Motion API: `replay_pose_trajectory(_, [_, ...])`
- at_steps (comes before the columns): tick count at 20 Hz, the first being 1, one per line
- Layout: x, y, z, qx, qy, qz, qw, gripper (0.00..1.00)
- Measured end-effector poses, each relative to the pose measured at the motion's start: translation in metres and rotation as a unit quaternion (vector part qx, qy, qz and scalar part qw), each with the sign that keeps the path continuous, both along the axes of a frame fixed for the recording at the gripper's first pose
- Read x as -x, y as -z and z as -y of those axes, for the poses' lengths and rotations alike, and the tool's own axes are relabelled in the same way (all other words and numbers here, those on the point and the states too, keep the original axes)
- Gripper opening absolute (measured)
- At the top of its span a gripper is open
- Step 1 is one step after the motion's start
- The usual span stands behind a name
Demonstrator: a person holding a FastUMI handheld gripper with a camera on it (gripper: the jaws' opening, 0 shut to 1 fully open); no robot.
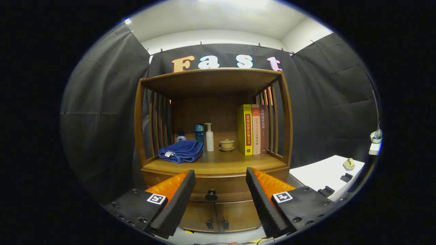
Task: Pull open the drawer, take out the items inside it, and place them on the countertop above the cabinet.
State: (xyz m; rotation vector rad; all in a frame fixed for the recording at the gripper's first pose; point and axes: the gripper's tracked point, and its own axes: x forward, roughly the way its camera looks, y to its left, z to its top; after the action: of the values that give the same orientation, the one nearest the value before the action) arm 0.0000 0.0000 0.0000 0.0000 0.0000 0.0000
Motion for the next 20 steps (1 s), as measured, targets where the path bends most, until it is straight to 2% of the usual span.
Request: replay_pose_trajectory(20, [-0.0004,-0.0009,0.0008,0.003,-0.001,-0.001,1.000,0.98])
